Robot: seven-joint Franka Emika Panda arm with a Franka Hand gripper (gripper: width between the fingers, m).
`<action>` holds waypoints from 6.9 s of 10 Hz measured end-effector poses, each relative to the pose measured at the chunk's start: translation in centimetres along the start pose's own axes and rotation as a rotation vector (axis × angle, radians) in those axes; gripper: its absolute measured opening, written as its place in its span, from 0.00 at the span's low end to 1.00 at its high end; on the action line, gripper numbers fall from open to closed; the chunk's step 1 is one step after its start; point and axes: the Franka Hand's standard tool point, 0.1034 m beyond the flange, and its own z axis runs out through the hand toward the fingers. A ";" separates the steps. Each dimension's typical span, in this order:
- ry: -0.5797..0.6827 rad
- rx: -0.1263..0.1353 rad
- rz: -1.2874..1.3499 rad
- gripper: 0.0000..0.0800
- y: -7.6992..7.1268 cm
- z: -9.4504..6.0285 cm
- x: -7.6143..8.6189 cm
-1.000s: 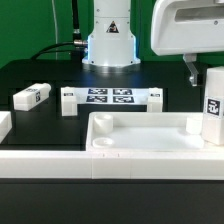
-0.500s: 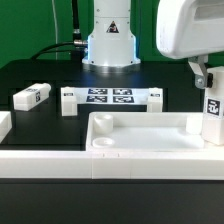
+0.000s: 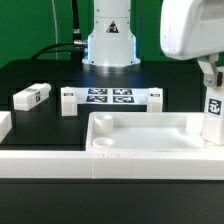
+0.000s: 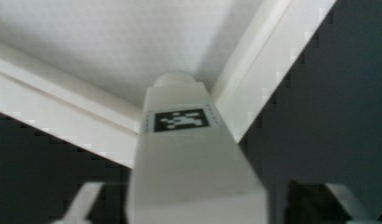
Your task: Assemble desk
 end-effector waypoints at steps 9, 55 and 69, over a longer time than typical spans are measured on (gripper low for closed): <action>0.048 0.006 0.474 0.37 0.7 0.0 -0.2; 0.065 0.033 0.843 0.37 1.3 0.1 -0.6; 0.040 0.056 1.466 0.73 1.1 0.3 -0.7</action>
Offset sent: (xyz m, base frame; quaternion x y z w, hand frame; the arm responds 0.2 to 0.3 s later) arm -0.0122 -0.0024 -0.0010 0.0462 -0.0038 0.0811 0.9956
